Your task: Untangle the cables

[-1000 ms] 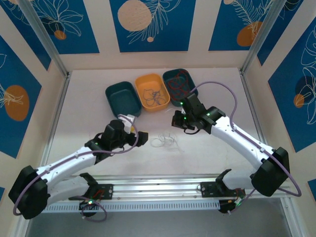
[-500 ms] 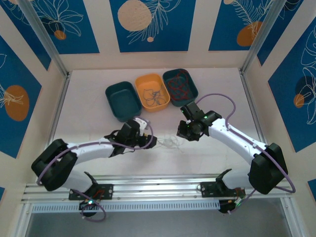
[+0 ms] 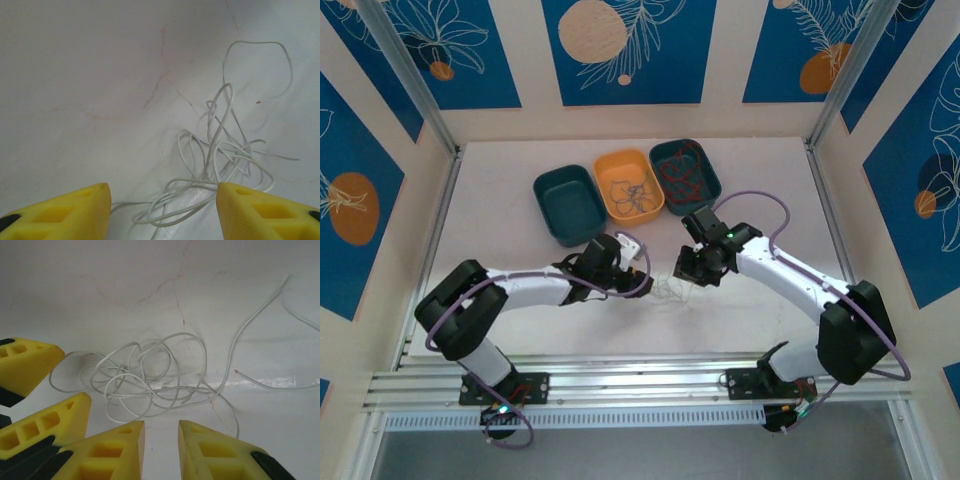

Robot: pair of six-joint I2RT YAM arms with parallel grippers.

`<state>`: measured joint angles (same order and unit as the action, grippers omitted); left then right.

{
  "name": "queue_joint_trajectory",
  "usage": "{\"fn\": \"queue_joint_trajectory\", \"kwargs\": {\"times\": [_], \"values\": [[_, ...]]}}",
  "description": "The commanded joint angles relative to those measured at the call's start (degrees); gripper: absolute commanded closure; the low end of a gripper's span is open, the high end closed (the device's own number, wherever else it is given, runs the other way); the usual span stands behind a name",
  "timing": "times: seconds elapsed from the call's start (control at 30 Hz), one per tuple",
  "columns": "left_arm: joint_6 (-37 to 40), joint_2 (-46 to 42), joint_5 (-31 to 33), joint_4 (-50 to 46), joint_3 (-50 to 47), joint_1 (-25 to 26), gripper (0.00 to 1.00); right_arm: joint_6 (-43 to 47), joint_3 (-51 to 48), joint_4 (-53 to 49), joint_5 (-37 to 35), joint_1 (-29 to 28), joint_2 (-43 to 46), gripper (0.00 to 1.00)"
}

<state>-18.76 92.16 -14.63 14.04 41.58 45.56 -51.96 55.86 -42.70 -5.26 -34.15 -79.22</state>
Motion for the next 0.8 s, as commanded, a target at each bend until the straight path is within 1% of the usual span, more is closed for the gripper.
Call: {"fn": "queue_joint_trajectory", "kwargs": {"times": [0.0, 0.1, 0.2, 0.3, 0.67, 0.77], "values": [[2.5, 0.8, -3.3, -1.8, 1.5, 0.5, 0.43, 0.4, 1.3, -0.1, 2.0, -0.4, -2.0, 0.72], [2.7, 0.8, -3.3, -2.5, 1.4, 0.5, 0.43, 0.6, 2.0, 1.1, 2.6, -0.6, -3.4, 0.69], [2.5, 1.0, -3.3, -2.9, 1.1, 0.6, 0.48, 0.9, 3.5, 1.7, 2.8, -1.4, -4.7, 0.65], [2.2, 1.2, -3.2, -2.8, 0.5, 0.5, 0.49, 1.2, 5.3, 1.7, 1.8, -2.4, -6.2, 0.63], [-0.4, 2.4, -3.9, 0.7, -0.6, 0.6, 0.55, -0.6, 8.4, 4.3, 0.1, -3.4, -12.8, 0.61], [-0.5, 2.8, -4.0, 1.0, -0.9, 0.6, 0.55, -0.9, 8.6, 4.9, -0.4, -3.4, -14.1, 0.61]]}}
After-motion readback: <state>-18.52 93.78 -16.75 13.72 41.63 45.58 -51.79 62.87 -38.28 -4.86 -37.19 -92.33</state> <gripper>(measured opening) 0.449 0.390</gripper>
